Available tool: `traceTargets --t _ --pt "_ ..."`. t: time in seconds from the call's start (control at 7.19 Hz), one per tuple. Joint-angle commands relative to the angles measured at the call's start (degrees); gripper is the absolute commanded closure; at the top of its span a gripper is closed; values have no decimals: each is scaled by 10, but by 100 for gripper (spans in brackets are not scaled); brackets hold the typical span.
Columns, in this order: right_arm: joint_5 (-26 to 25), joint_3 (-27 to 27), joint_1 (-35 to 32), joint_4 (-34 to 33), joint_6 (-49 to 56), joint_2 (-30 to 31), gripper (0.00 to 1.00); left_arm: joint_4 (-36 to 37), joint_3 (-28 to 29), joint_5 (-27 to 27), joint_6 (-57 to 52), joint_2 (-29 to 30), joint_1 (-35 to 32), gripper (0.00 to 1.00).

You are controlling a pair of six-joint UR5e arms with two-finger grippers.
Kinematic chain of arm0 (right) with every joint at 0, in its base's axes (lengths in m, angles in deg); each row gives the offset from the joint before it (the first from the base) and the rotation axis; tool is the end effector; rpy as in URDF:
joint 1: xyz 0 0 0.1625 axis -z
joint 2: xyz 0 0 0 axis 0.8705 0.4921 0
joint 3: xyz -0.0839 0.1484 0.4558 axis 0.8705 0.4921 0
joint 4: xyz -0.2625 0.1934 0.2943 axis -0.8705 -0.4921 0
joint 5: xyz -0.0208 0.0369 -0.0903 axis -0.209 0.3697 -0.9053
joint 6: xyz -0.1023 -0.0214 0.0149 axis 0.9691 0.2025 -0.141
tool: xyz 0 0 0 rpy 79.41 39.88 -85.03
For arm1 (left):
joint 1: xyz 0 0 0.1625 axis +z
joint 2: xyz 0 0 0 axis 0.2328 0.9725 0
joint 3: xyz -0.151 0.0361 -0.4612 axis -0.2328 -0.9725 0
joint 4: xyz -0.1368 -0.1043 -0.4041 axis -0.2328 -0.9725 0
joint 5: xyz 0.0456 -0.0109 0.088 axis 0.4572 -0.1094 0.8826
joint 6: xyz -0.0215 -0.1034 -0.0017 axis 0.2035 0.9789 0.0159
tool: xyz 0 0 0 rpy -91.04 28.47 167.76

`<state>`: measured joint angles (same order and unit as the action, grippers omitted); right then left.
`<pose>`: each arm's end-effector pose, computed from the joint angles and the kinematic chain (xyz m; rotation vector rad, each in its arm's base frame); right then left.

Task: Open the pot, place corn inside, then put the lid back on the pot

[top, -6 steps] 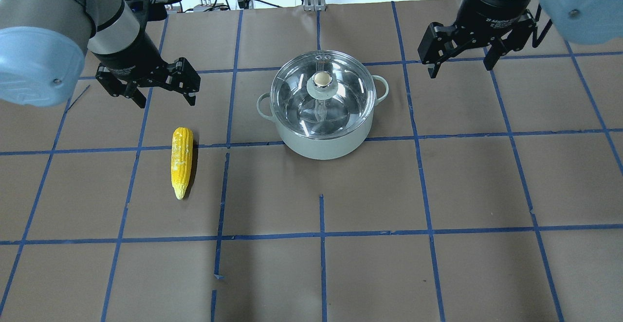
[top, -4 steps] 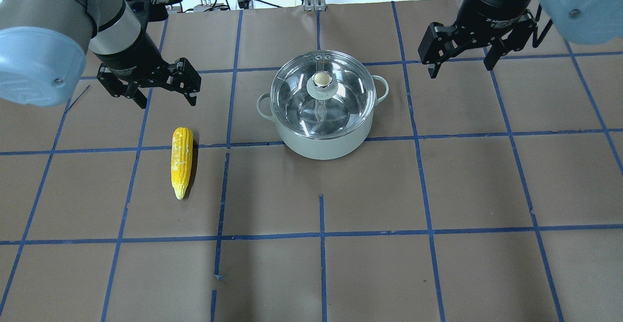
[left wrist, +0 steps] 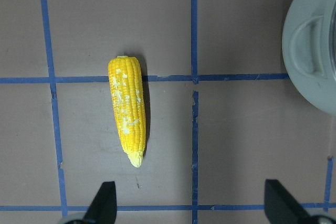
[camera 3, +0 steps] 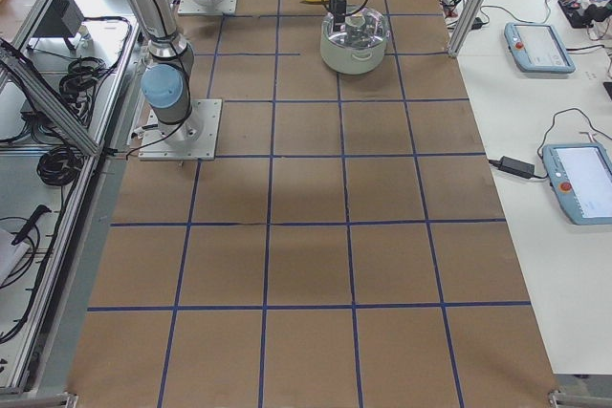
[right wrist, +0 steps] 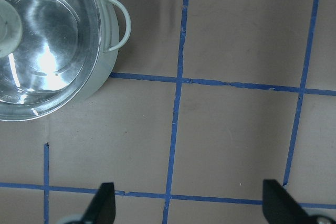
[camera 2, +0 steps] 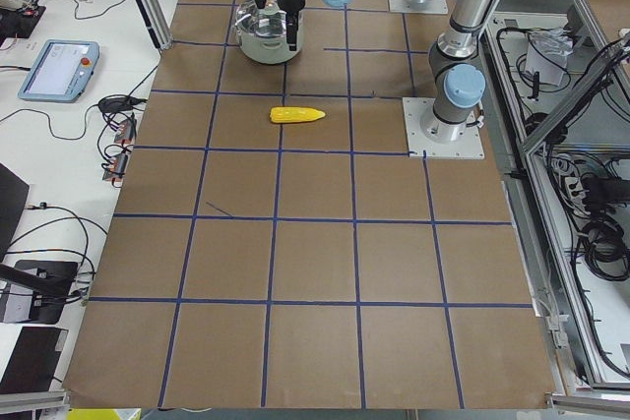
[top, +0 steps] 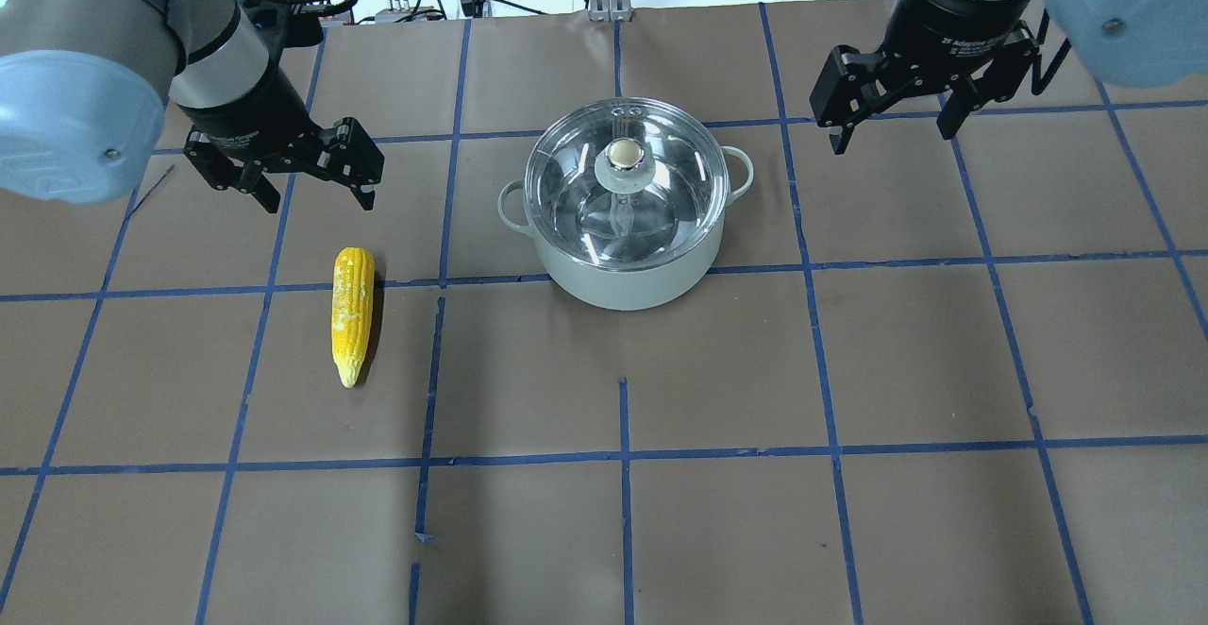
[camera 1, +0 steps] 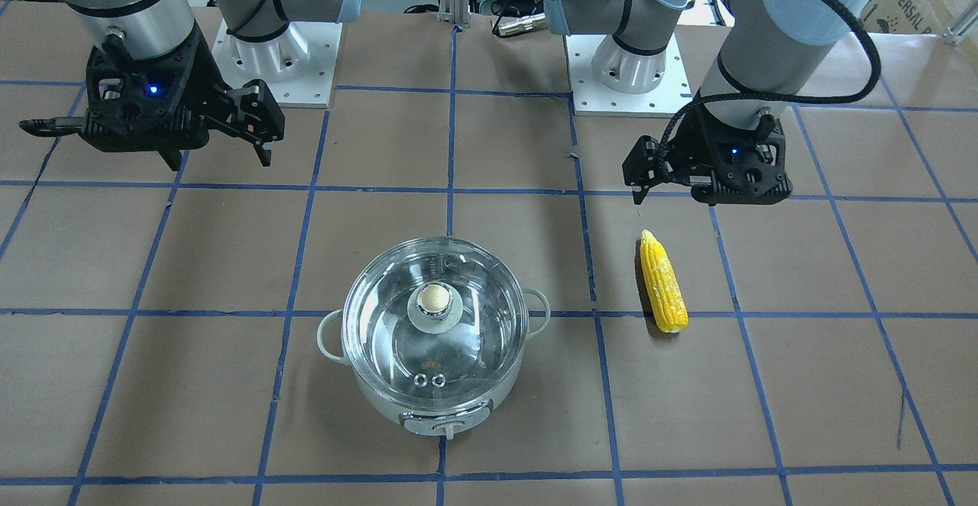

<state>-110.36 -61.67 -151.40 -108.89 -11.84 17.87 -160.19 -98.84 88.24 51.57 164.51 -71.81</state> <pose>0.1398 -0.5389 0.5499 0.1508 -3.1209 0.0051 -0.0882 -0.5463 0.4788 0.0056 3.1404 0.0437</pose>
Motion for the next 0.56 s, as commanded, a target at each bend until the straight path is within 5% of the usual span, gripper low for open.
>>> traceTargets --t 0.0,0.28,0.42 --pt "-3 -1 0 -4 2 -5 0 2 -2 -5 -23 19 47 0" --pt "5 -4 -3 -10 -17 -11 0 8 -10 -4 -12 58 54 0" --pt "8 -3 -20 -26 -20 -33 0 70 -23 0 7 80 54 0"
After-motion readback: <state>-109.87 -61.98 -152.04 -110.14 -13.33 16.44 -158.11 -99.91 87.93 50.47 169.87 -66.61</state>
